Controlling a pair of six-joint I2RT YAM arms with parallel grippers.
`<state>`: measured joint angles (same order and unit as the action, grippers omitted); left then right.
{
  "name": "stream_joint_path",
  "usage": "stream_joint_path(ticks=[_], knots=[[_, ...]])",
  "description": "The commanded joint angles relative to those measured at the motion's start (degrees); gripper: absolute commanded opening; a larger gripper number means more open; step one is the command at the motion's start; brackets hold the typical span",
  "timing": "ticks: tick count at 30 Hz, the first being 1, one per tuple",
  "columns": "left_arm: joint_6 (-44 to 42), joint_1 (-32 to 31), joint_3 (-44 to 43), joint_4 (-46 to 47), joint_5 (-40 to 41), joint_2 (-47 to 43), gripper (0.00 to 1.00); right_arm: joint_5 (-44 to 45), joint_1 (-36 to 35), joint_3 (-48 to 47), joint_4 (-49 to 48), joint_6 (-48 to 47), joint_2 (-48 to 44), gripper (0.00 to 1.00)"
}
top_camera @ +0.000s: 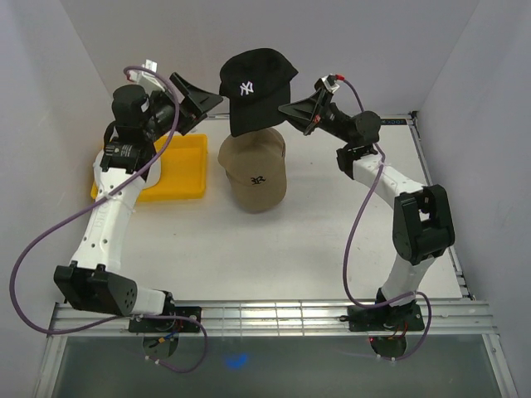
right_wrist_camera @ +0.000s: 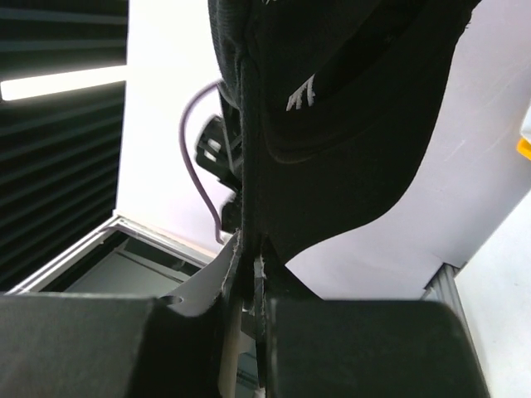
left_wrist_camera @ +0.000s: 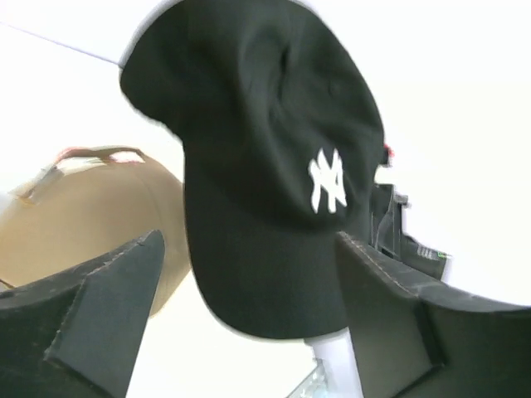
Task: Stack the hats
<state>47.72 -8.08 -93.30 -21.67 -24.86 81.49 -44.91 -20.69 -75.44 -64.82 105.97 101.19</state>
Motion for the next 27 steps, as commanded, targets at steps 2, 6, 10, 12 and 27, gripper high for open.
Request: stream_joint_path(ticks=[2, 6, 10, 12, 27], knots=[[6.0, 1.7, 11.8, 10.4, -4.0, -9.2, 0.98, 2.9, 0.1, -4.2, -12.6, 6.3, 1.6, 0.08], [11.7, 2.4, 20.4, 19.7, -8.6, -11.1, 0.98, 3.8, 0.0, -3.0, -15.2, 8.6, 2.3, 0.08], [18.4, 2.5, 26.8, 31.3, -11.8, -11.1, 0.94, 4.4, -0.2, -1.3, -17.1, 9.5, 2.2, 0.08], [20.3, 2.5, 28.3, 34.0, -12.2, -10.3, 0.93, 5.0, -0.6, -0.5, -18.1, 10.2, 2.3, 0.08], [33.0, 1.7, 36.8, 53.0, -12.1, -7.2, 0.91, 6.1, -3.5, -0.4, -21.8, 12.9, 6.0, 0.08]])
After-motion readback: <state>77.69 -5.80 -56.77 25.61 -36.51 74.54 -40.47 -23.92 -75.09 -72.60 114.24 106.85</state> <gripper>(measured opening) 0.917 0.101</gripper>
